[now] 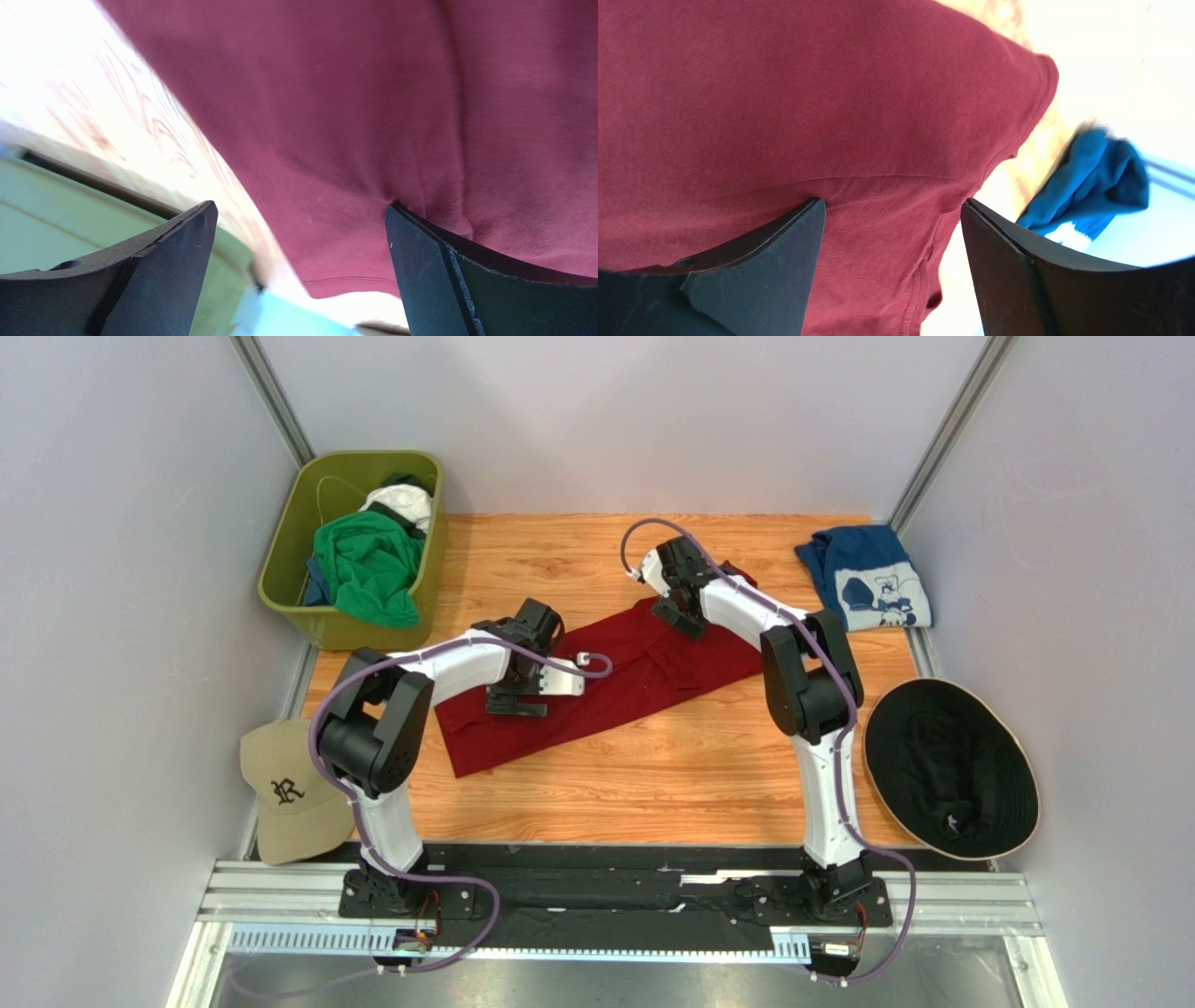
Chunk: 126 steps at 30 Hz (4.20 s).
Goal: Fold and stack the t-shirts
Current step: Fold the tshirt
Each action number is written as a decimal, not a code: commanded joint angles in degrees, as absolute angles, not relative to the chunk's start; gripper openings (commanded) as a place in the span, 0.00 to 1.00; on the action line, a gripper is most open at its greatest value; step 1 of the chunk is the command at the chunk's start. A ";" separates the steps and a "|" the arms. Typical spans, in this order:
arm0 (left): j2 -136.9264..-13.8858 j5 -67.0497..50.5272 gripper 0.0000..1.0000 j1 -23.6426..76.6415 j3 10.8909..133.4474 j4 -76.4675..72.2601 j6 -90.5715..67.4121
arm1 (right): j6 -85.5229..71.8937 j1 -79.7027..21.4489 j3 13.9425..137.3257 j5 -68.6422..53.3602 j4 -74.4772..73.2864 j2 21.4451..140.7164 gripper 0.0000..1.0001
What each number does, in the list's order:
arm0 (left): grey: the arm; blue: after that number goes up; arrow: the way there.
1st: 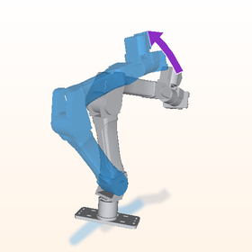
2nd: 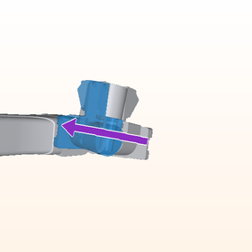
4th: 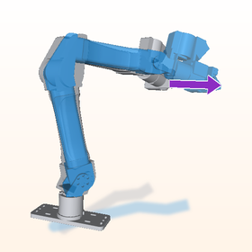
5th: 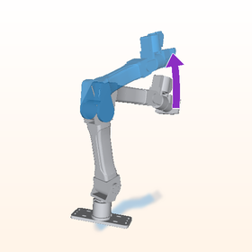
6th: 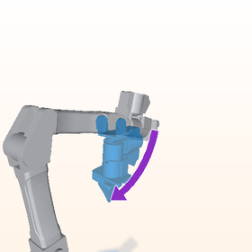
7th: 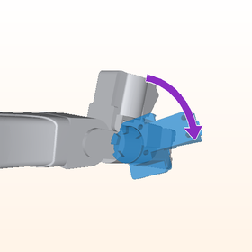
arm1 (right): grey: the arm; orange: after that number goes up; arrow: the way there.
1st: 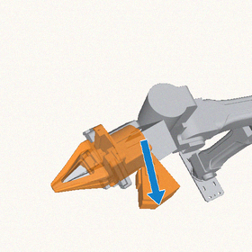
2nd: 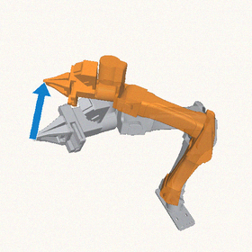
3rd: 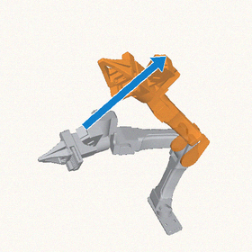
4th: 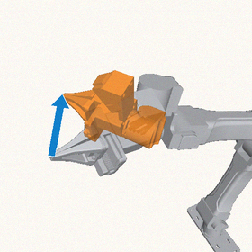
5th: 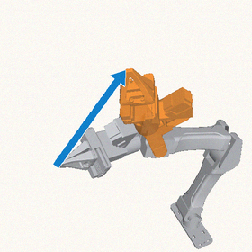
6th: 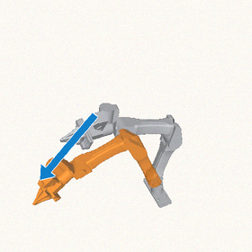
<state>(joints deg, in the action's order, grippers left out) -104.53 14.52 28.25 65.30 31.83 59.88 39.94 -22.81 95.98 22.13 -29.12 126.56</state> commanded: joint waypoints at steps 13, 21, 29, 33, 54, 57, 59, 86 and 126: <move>-108.54 14.76 0.99 42.97 68.29 30.23 72.95 | 44.91 -21.53 111.44 16.52 -30.06 140.36 0.77; -111.09 20.29 0.99 49.73 69.78 36.72 65.76 | 45.79 -21.36 117.24 17.58 -29.18 143.35 0.77; -113.12 25.05 0.99 55.01 68.56 43.94 54.07 | 46.67 -21.45 122.87 17.40 -29.89 145.63 0.78; -113.11 25.66 0.99 58.26 68.55 45.44 50.72 | 47.63 -21.80 123.75 17.31 -29.36 146.16 0.78; -119.26 23.82 0.99 62.75 83.40 46.58 49.22 | 52.21 -26.28 123.75 12.66 -25.14 145.81 0.78; -119.53 23.73 0.99 63.63 84.72 46.84 48.43 | 53.08 -26.54 123.84 13.09 -23.91 146.07 0.78; -119.44 23.56 0.99 64.33 85.08 47.63 47.46 | 53.78 -26.63 124.19 13.53 -23.12 146.42 0.78; -110.14 27.24 0.99 68.64 84.29 40.52 41.40 | 54.32 -27.42 126.30 18.01 -15.82 145.11 0.85; -55.81 4.14 0.99 40.18 45.53 23.73 36.21 | 28.74 -43.22 55.29 14.15 -40.33 78.85 0.84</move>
